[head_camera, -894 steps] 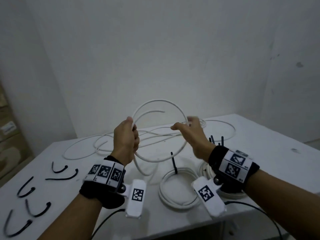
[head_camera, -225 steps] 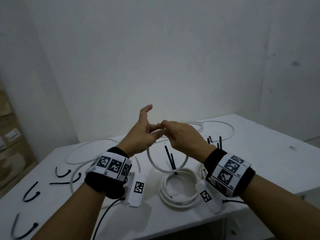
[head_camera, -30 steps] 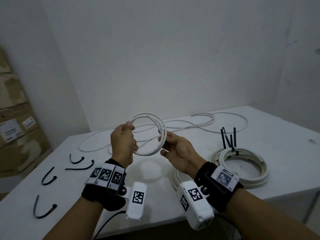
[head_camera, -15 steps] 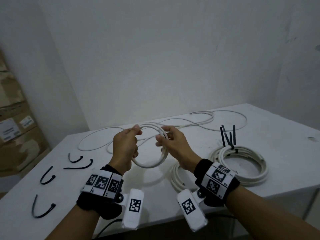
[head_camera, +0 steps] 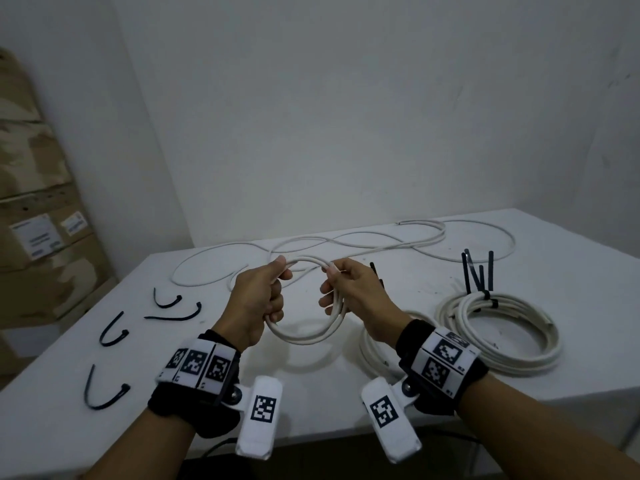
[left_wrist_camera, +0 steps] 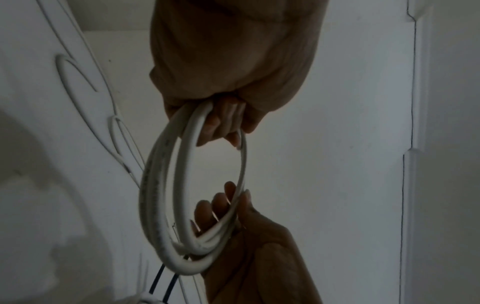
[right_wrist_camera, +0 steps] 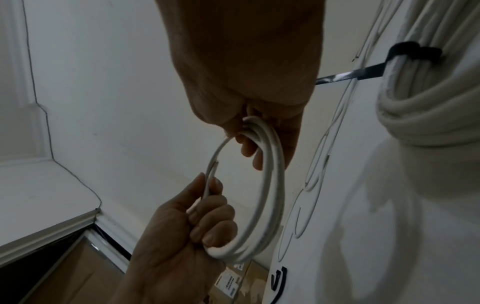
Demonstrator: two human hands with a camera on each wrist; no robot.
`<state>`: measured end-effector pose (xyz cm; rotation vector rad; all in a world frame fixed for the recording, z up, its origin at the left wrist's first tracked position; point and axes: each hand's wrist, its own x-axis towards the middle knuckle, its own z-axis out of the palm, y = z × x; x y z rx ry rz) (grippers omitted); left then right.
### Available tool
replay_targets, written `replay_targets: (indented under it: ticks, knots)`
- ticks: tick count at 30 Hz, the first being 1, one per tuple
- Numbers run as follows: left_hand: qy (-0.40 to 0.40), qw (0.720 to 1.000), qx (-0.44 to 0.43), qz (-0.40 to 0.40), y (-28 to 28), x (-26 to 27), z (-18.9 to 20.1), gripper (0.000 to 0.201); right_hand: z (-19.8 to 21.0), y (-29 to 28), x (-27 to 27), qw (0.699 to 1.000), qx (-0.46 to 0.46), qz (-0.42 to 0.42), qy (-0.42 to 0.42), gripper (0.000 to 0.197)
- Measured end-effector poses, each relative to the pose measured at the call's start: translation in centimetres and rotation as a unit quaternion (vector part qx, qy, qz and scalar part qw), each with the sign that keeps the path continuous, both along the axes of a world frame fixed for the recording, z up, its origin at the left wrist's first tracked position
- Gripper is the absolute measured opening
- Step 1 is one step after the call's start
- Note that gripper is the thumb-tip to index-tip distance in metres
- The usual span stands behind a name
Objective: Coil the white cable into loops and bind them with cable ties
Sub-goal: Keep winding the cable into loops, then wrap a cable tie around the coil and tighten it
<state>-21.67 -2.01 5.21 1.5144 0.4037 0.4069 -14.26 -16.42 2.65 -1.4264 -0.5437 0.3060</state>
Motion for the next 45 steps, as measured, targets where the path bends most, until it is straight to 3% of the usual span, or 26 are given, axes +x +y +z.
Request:
replay_targets:
  ticks: [4, 7, 11, 17, 21, 24, 27, 32, 35, 38, 39, 45]
  knots:
    - [0.008, 1.000, 0.015, 0.025, 2.0, -1.1, 0.1, 0.031, -0.1, 1.1, 0.3, 0.996, -0.065, 0.027, -0.056, 0.028]
    - [0.020, 0.999, 0.028, 0.020, 3.4, -2.0, 0.2, 0.032, 0.2, 2.7, 0.0, 0.980, -0.127, 0.030, -0.148, 0.037]
    - [0.033, 0.998, 0.041, 0.019, 4.8, -3.3, 0.1, 0.034, 0.5, 5.1, -0.5, 0.948, -0.190, 0.008, -0.254, 0.025]
    - [0.050, 0.996, 0.047, 0.048, 8.9, -5.8, 0.1, 0.037, 1.0, 8.3, -0.1, 0.954, -0.198, 0.093, -0.206, 0.021]
    - [0.062, 0.995, 0.034, 0.073, 12.8, -7.4, 0.5, 0.039, 1.2, 11.3, 0.4, 0.961, -0.197, 0.121, -0.156, 0.036]
    - [0.074, 0.993, 0.006, 0.092, 15.7, -8.5, 0.7, 0.039, 0.7, 14.1, 0.9, 0.950, -0.238, 0.131, -0.155, 0.025]
    - [0.091, 0.989, -0.002, 0.114, 17.7, -9.6, 0.9, 0.030, 0.1, 17.7, 1.1, 0.915, -0.300, 0.180, -0.203, 0.016]
    - [0.106, 0.986, 0.007, 0.131, 19.7, -10.5, 0.7, 0.027, -0.9, 24.3, 1.6, 0.840, -0.411, 0.255, -0.248, 0.038]
    - [0.113, 0.985, -0.007, 0.129, 20.5, -10.7, 0.4, 0.030, -0.9, 26.6, 1.9, 0.765, -0.494, 0.256, -0.326, 0.046]
    - [0.116, 0.985, -0.016, 0.128, 21.1, -10.7, 0.3, 0.032, -1.0, 27.5, 1.8, 0.672, -0.543, 0.254, -0.434, 0.036]
    - [0.115, 0.985, -0.017, 0.126, 21.2, -10.6, 0.3, 0.032, -1.2, 27.6, 1.8, 0.658, -0.545, 0.250, -0.455, 0.031]
    - [0.096, 0.988, -0.024, 0.116, 19.6, -9.9, 0.6, 0.028, -1.9, 24.6, 2.3, 0.642, -0.539, 0.237, -0.492, 0.015]
